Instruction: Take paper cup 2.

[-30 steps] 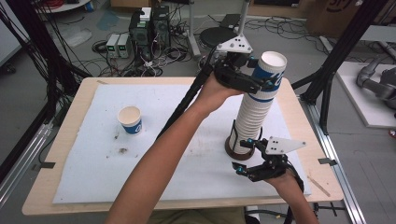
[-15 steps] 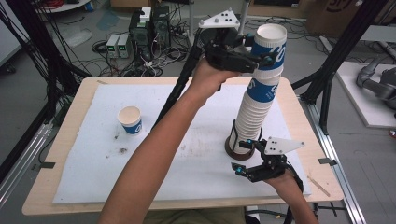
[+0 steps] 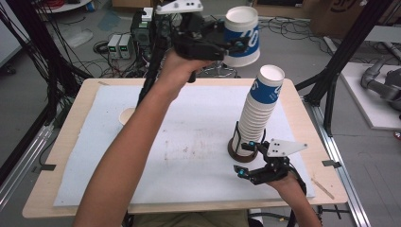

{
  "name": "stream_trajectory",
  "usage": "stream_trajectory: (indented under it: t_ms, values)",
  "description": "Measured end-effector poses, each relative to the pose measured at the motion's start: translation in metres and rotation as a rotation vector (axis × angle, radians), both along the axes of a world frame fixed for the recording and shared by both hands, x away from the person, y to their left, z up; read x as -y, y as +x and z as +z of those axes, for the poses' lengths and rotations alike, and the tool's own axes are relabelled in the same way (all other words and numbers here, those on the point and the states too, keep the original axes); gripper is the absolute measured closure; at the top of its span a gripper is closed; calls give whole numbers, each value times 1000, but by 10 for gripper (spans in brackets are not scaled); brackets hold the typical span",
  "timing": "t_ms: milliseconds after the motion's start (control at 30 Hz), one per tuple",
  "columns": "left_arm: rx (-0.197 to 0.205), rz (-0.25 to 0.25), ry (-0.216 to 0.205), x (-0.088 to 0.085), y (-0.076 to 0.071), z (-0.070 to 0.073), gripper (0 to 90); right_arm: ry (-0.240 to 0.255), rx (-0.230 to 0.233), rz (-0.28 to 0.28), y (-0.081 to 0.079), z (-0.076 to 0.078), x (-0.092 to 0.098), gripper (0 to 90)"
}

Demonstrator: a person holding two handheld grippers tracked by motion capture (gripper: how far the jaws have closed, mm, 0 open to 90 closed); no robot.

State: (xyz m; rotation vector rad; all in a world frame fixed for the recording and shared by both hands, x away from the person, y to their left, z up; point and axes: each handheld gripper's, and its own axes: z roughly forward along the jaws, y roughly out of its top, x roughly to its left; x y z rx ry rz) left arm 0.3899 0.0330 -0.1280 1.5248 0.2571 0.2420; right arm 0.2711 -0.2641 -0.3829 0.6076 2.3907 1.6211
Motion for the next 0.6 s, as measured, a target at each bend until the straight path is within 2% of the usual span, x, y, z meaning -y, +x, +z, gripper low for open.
stream_trajectory:
  t_ms: [200,433,600]
  values:
    - [-12,43,18,-38,0,-16,280,-3,0,2,0,-1,-3,186]
    - [-13,66,88,-69,-7,-34,279,-4,-2,1,0,-2,-8,186]
    - [-12,87,120,-88,-18,-63,277,-15,3,-3,1,-4,-9,186]
